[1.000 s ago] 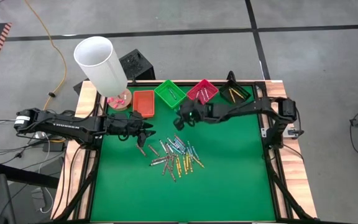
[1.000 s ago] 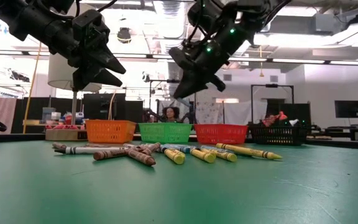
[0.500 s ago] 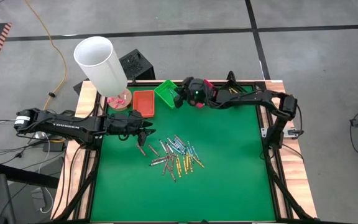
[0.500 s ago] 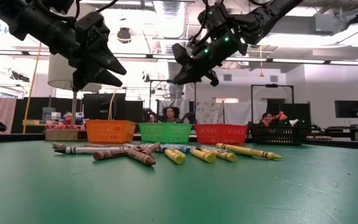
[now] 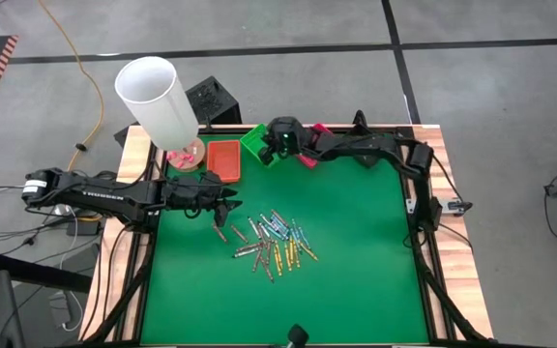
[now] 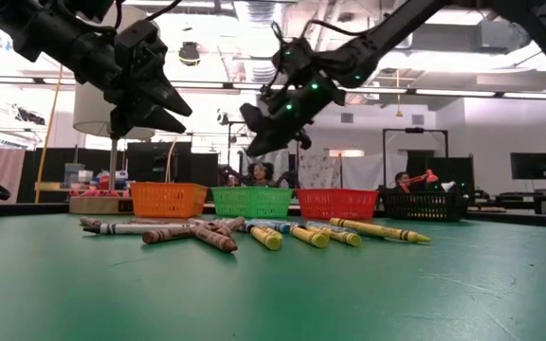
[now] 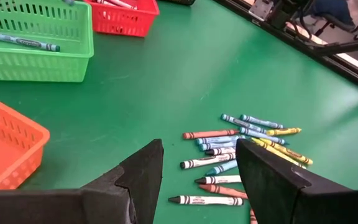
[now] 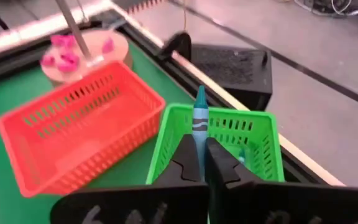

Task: Sort crayons
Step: Put the blue/green crayon into the green bin

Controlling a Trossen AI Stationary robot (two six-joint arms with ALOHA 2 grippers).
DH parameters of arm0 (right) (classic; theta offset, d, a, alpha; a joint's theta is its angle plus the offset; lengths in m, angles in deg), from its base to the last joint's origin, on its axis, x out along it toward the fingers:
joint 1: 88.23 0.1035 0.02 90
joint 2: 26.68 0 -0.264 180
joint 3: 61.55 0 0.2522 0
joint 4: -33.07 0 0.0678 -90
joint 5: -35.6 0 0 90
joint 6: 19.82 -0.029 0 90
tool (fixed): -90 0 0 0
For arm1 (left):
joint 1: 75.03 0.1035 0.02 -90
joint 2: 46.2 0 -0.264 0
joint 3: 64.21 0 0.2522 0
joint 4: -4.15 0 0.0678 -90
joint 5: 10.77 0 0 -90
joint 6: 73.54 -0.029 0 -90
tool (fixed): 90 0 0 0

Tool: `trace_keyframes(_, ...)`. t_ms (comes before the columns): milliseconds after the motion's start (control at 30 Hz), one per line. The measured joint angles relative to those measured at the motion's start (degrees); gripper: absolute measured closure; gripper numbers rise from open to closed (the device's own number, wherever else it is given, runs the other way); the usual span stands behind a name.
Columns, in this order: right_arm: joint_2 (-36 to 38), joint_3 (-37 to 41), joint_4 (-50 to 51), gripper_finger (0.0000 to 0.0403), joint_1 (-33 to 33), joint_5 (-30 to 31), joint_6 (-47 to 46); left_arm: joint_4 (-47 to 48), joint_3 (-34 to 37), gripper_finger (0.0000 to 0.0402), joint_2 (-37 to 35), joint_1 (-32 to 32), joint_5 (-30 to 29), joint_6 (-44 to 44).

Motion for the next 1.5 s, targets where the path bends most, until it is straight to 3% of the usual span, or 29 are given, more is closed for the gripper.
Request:
trace_keyframes(267, -6.8, -9.6, 13.7, 0.0402, -1.3, 0.8, 0.5, -0.1, 0.0, 0.0210, 0.0, 0.1, -0.6, -0.2)
trace_keyframes(433, -8.9, -10.8, 15.5, 0.0386, -1.8, 0.8, -1.1, -0.1, 0.0, 0.0210, 0.0, 0.1, -0.4, -0.2)
trace_keyframes(833, -8.7, -10.9, 15.8, 0.0331, -1.9, 0.6, -1.3, -0.1, 0.0, 0.0210, 0.0, 0.1, -0.4, 0.1)
trace_keyframes(1000, -3.4, -10.8, 23.1, 0.0330, -0.9, -3.7, 0.5, -0.1, 0.0, 0.0210, 0.0, 0.1, 0.5, 0.9)
trace_keyframes(1200, 6.9, -11.0, 41.4, 0.0329, 5.2, -4.4, -0.2, -0.3, 0.0, 0.0210, 0.0, 0.0, 0.9, 1.2)
trace_keyframes(1367, 12.7, -11.0, 54.8, 0.0329, 13.8, -3.9, -9.5, -0.6, 0.0, 0.0210, 0.0, -0.1, 0.6, 1.5)
trace_keyframes(1500, 12.9, -10.9, 61.2, 0.0329, 21.9, 0.8, -17.2, -0.7, 0.0, 0.0210, 0.0, -0.1, 0.4, 2.4)
